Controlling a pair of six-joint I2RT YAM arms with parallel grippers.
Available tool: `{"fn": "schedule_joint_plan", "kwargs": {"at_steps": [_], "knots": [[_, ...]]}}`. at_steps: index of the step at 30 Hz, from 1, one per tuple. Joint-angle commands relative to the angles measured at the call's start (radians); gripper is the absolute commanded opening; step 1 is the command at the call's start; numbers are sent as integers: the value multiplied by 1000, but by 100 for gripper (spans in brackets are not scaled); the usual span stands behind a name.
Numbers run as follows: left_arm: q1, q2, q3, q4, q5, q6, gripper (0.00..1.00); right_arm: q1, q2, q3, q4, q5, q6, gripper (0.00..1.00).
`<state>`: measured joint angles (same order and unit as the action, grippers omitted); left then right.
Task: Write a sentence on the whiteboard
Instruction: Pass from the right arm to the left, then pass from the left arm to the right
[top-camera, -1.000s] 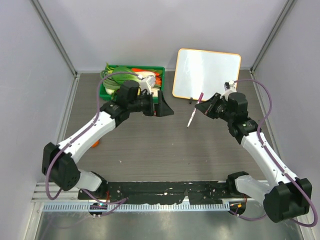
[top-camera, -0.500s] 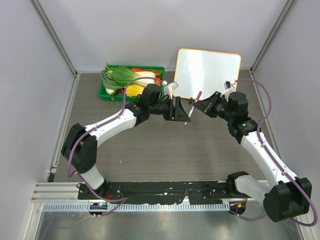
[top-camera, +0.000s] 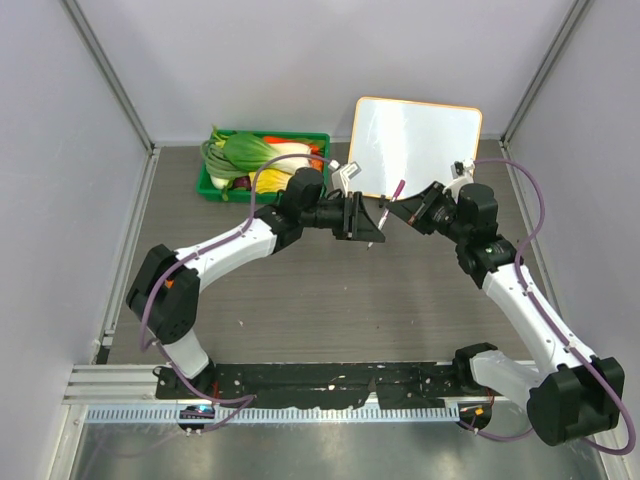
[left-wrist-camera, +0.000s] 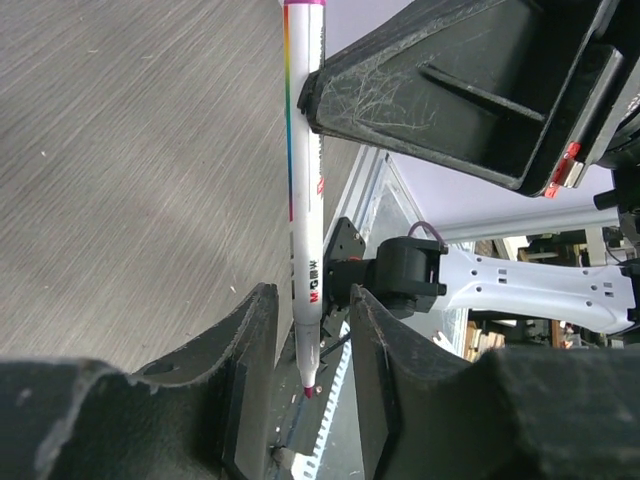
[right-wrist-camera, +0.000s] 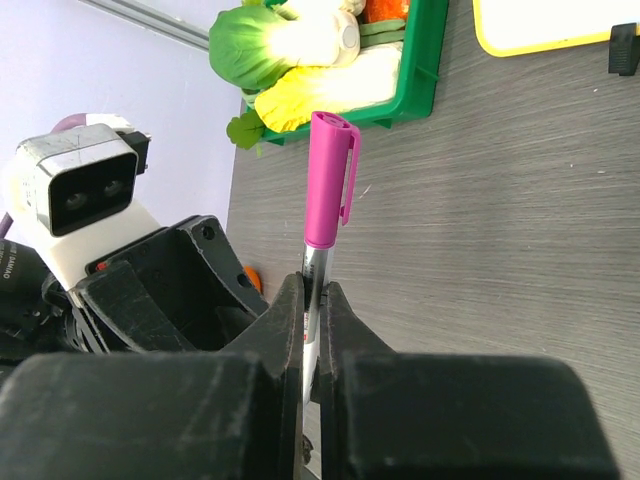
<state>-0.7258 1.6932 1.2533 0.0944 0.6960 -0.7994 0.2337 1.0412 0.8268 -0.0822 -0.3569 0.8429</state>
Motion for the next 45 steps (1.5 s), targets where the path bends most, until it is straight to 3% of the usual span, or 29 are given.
{"fn": "schedule_joint_plan", "kwargs": {"at_steps": [1,6,11,13,16,19,21,28,32,36,40,45], "knots": [[-4,-6,-2,1,5,34,34,4,-30,32,61,16,24,1],[-4,6,11,-53,-1,66,3,3,-33,29,56,33,33,1],[-3,-13,9,-119,-36,104,0,4,-23,38,68,9,19,3],[9,-35,11,-145,-56,121,0,4,-10,47,76,-28,12,12],[46,-69,14,-189,-56,149,0,4,8,72,75,-74,1,51],[95,-107,21,-240,-47,184,0,4,28,98,76,-137,-10,78],[127,-128,34,-274,-21,204,0,4,29,97,137,-174,-1,86],[181,-198,126,-459,62,345,0,18,92,164,209,-289,27,85],[181,-213,196,-600,131,466,0,84,138,218,236,-329,1,84],[181,-248,210,-637,171,514,0,153,175,238,278,-333,7,81],[181,-276,193,-639,218,531,0,159,194,226,358,-387,61,65],[180,-302,170,-622,221,532,0,162,189,213,364,-435,77,53]]}}
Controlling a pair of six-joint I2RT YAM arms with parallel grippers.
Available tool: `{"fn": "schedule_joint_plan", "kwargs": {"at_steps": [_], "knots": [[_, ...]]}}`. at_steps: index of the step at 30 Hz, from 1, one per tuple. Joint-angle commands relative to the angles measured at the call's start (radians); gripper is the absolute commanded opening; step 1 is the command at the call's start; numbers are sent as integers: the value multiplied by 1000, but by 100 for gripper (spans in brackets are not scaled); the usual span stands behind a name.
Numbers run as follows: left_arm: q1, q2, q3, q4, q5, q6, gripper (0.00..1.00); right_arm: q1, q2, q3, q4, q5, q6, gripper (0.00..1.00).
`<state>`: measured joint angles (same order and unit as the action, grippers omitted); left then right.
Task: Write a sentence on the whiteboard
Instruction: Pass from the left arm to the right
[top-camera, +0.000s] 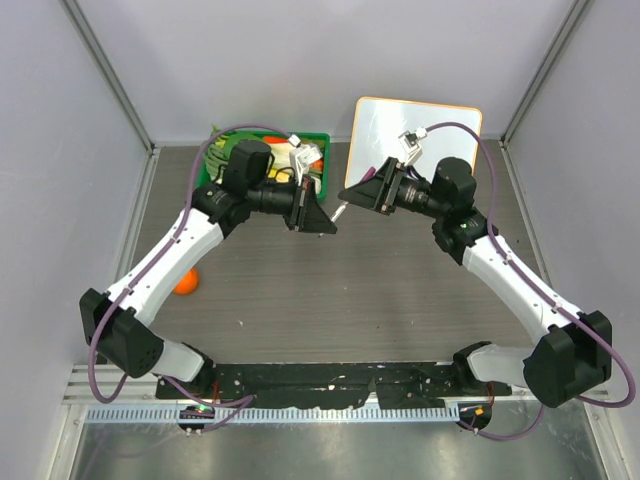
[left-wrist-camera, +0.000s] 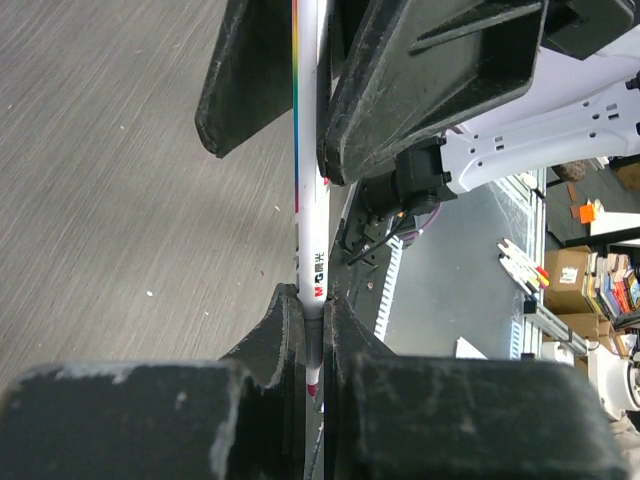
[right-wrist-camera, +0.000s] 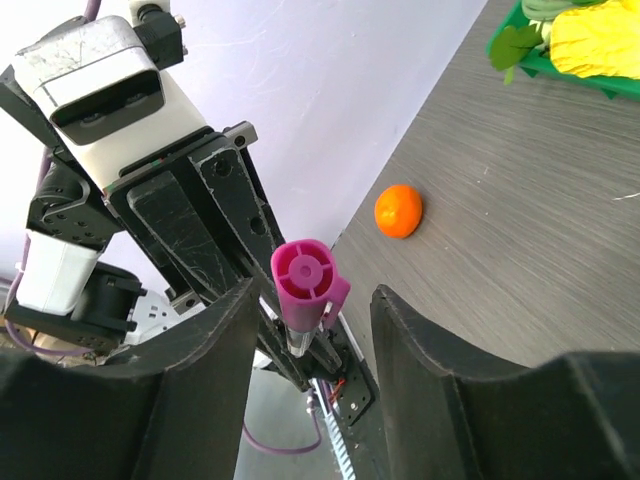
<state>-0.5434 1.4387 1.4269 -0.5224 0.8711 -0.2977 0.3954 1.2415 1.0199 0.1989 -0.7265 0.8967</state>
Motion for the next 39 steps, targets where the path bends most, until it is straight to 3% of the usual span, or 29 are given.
{"fn": "schedule_joint_plan", "kwargs": {"at_steps": [1,12,17,20,32,39], "knots": [[-3,-47,-3,-7,45,31,0,2,-14,14,83,-73,25,52],[-3,-49,-9,2,45,26,0,63,-17,-17,56,-62,19,46],[-1,-52,-16,7,45,23,0,76,-19,-20,60,-45,21,38],[-3,-52,-19,4,43,22,0,76,-33,-35,63,-41,19,26],[-3,-58,-28,1,46,23,0,76,-48,-41,62,-7,21,32],[-3,-58,-31,18,43,12,0,77,-37,-46,54,-25,21,26]]}}
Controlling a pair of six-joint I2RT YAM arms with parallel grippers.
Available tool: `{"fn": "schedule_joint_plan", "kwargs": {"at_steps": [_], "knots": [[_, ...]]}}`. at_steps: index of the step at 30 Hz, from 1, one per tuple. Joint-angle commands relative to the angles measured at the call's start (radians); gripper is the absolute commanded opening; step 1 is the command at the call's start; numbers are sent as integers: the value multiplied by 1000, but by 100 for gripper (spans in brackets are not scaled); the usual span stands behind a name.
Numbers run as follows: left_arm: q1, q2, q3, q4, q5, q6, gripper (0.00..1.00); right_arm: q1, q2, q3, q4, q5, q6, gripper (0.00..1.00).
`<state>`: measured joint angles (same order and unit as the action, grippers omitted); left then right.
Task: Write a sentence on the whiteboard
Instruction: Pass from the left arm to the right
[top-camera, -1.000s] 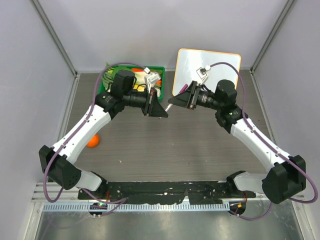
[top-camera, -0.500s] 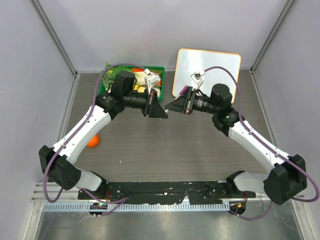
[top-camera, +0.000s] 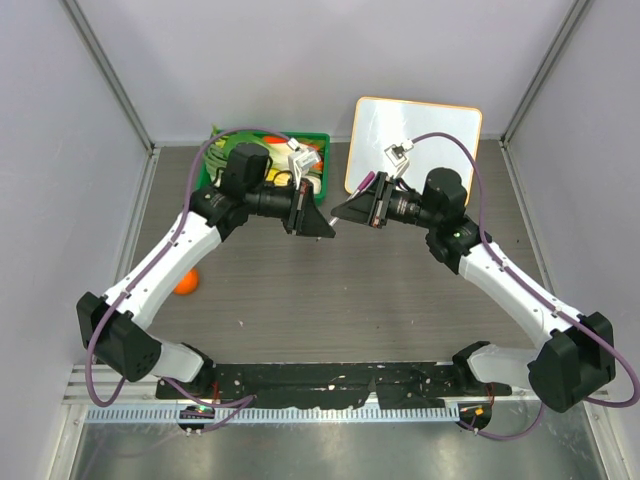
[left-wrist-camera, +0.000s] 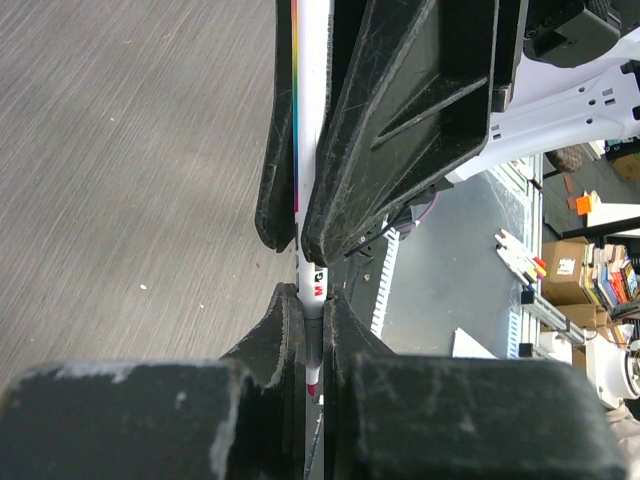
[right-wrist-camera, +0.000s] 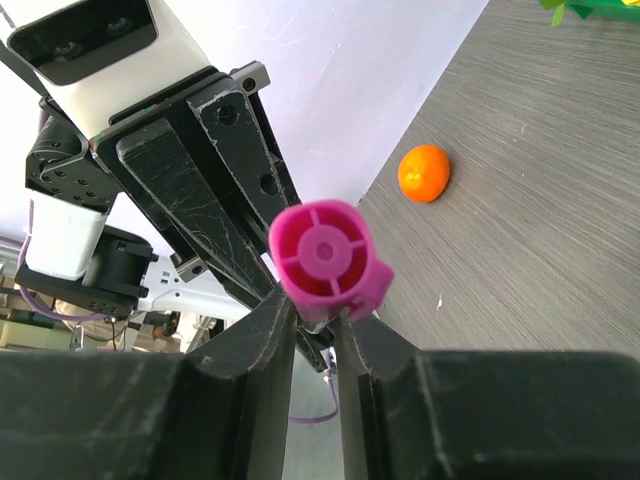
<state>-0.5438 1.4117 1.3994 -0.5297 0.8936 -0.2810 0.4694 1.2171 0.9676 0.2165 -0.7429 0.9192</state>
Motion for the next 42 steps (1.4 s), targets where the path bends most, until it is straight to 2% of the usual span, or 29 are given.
{"fn": "schedule_joint_plan", "kwargs": {"at_steps": [1,4,6,7,8,9,10,11,13,19,25,32,36,42], "knots": [[-2,-30,-5,25,22,-3,0,2,-11,6,40,-10,0,24],[-2,-28,0,19,18,2,0,2,-11,14,17,-13,-13,1],[-2,-31,0,14,-7,5,2,2,-10,19,4,-12,-26,1],[-2,-36,-3,14,-19,6,15,2,-13,17,3,-7,-34,1],[-1,-40,-5,13,-40,6,35,2,-17,17,-9,-1,-43,1],[-1,-48,-11,13,-60,8,60,2,-24,17,-12,10,-49,1],[-1,-59,-19,17,-80,6,75,2,-30,17,-23,22,-63,1],[2,-69,-29,39,-109,-3,86,2,-33,19,-43,31,-71,1],[8,-101,-69,92,-130,-32,100,-2,-48,23,-89,75,-117,1],[71,-158,-171,278,-165,-168,100,-50,-108,10,-189,187,-169,1],[142,-123,-201,336,-263,-280,100,-107,-172,-17,-249,217,-203,1],[157,48,-123,249,-353,-281,100,-153,-272,-33,-333,269,-270,1],[151,179,-22,149,-413,-287,100,-172,-329,-35,-440,374,-336,1],[75,393,157,-4,-565,-248,100,-212,-395,-59,-535,463,-358,1]]}}
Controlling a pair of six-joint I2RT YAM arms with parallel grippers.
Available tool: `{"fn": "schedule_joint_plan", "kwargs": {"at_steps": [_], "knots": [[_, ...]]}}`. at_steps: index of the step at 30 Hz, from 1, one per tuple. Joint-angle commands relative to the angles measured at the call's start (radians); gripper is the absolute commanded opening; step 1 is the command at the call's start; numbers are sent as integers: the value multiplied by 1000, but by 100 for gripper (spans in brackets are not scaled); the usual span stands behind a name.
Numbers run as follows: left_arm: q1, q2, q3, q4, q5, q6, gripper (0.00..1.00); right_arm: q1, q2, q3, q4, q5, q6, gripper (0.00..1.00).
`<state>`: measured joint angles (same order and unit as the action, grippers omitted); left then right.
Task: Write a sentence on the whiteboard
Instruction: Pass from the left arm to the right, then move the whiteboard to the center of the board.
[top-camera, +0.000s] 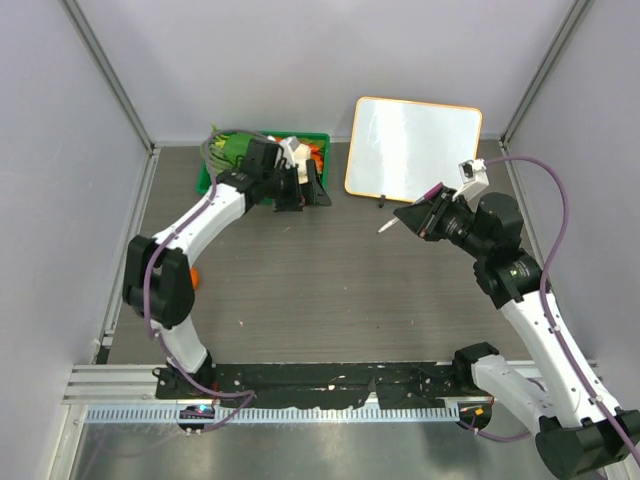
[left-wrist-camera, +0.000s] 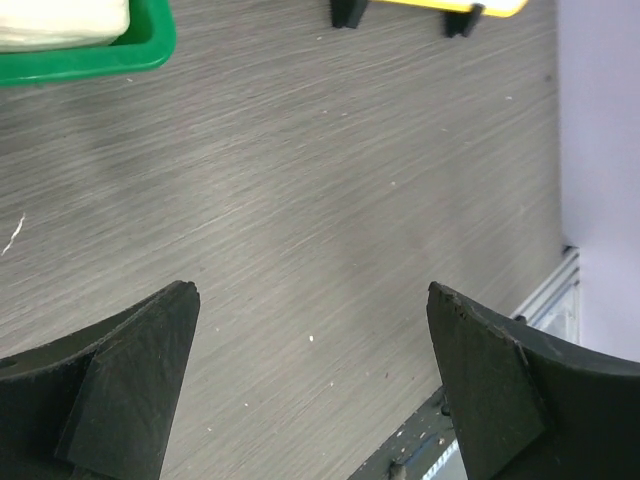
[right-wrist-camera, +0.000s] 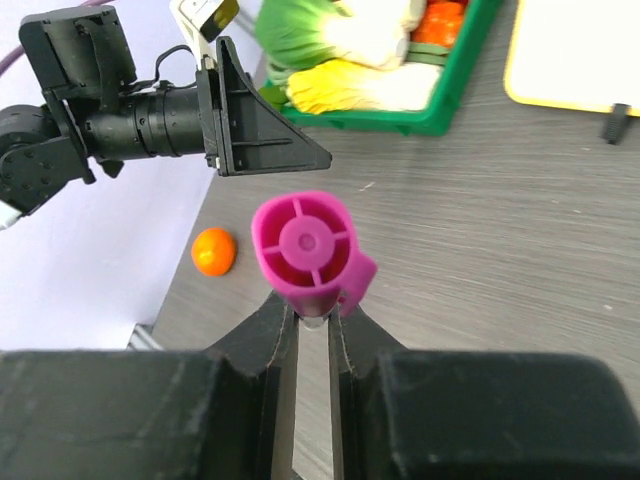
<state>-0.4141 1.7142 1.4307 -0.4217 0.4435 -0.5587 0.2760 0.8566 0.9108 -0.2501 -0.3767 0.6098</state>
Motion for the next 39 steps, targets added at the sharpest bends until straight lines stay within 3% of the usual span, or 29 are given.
{"fn": "schedule_joint_plan", "kwargs": {"at_steps": [1,9,17,24,28,29,30,39], "knots": [[-67,135,190,-142,-126,31,100,-20,-39,-4,-89,107,-50,1],[-192,430,552,-279,-232,63,100,-50,-77,0,-152,177,-47,1],[-299,755,1006,-424,-379,103,100,-78,-79,14,-155,142,-31,1],[-338,781,904,-158,-476,98,96,-92,-88,31,-150,127,-24,1],[-361,870,1009,-146,-503,123,94,-98,-88,39,-147,130,-19,1],[-370,947,1128,-181,-523,125,91,-101,-85,40,-147,127,-19,1],[-370,966,1152,-189,-526,115,91,-101,-82,40,-146,124,-18,1],[-367,999,1122,-132,-552,71,76,-107,-68,36,-146,110,-12,1]]}}
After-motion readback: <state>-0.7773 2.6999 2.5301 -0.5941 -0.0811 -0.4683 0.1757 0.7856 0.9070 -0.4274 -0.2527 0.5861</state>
